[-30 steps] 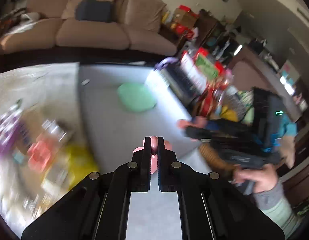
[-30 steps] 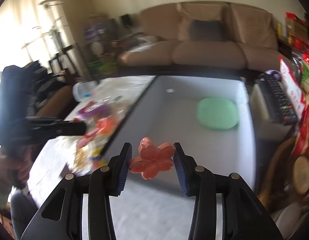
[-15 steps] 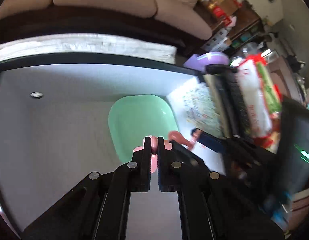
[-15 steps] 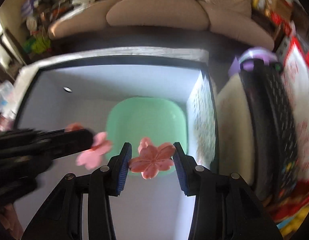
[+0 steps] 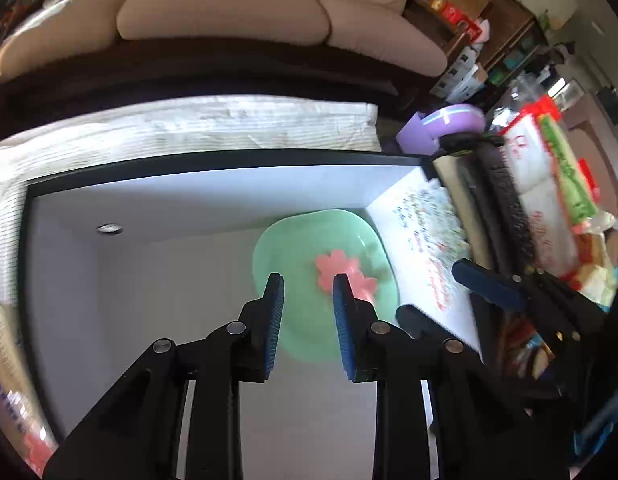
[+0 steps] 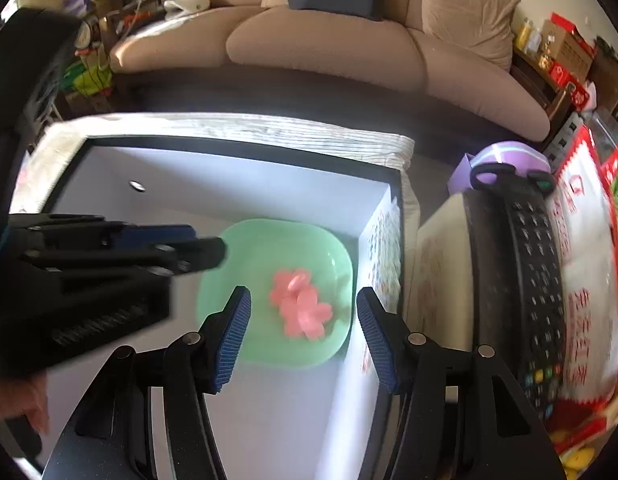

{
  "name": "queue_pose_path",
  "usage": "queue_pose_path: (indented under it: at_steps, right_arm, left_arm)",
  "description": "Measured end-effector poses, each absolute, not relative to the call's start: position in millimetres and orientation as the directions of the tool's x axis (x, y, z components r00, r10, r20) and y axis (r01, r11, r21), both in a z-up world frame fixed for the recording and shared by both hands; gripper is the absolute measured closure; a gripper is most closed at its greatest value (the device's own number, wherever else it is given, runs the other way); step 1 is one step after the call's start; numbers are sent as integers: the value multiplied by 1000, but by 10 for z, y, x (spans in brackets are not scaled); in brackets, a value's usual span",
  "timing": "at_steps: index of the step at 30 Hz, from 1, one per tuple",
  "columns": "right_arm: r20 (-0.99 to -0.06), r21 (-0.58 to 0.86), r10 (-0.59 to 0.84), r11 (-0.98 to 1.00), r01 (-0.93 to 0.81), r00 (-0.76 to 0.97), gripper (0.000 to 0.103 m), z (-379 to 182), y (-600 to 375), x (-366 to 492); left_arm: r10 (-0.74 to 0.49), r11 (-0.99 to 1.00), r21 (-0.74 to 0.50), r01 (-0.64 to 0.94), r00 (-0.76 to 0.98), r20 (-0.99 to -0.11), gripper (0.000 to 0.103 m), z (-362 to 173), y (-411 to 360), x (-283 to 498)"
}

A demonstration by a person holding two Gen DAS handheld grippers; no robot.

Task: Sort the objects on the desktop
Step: 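Carry the pink flower cutter into the box and drop it onto the green dish, then return the right gripper to the table and grasp the pink ring cutter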

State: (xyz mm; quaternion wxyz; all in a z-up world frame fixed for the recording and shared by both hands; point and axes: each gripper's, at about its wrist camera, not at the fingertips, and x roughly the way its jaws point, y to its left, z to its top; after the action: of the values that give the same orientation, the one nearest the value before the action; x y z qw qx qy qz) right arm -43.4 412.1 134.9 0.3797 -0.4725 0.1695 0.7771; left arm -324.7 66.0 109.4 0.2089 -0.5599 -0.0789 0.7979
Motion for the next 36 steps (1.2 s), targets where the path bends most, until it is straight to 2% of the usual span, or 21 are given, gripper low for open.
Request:
queue_pose_path:
  at_steps: [2, 3, 4, 5, 6, 7, 10, 15, 21, 29, 36]
  right_arm:
    - [-858, -89, 432, -658, -748, -278, 46, 1459, 4001, -413]
    - [-854, -78, 431, -662, -746, -293, 46, 1548, 3896, -372]
    - [-852, -67, 425, -667, -742, -305, 46, 1603, 3830, -348]
    - [-849, -56, 420, -675, -736, -320, 46, 1666, 3748, -333]
    - [-842, -49, 419, -684, -727, -338, 45, 1740, 3641, -315]
    - [-837, -45, 420, -692, -721, -351, 44, 1811, 3523, -297]
    - [-822, -19, 406, -720, -694, -399, 39, 1983, 3114, -290]
    - [-799, 5, 382, -768, -640, -464, 37, 2066, 2412, -340]
    - [-778, 48, 323, -825, -564, -539, 36, 1847, 1532, -584]
    - [-791, 138, 217, -848, -512, -572, 36, 1429, 1075, -1228]
    - [-813, 123, 224, -837, -534, -538, 36, 1305, 1129, -1928]
  left_arm:
    - [422, -900, -353, -257, -304, -854, 71, 1304, 485, -3085]
    - [421, -899, -346, -267, -316, -850, 63, 1404, 394, -2971]
    - [421, -900, -340, -274, -332, -844, 52, 1498, 289, -2859]
    - [422, -898, -334, -285, -348, -837, 45, 1612, 158, -2705]
    - [425, -897, -332, -294, -360, -831, 29, 1711, 50, -2585]
    - [411, -902, -313, -297, -374, -831, 18, 1809, -128, -2395]
    - [361, -922, -247, -298, -432, -827, 9, 1964, -609, -1860]
    - [304, -951, -228, -208, -499, -812, 5, 1944, -1510, -1033]
    - [370, -918, -393, -61, -488, -790, 5, 1408, -2363, -380]
    - [373, -906, -423, -28, -528, -763, 5, 1104, -2779, -188]
    - [358, -916, -398, -54, -559, -748, 5, 1040, -2984, -342]
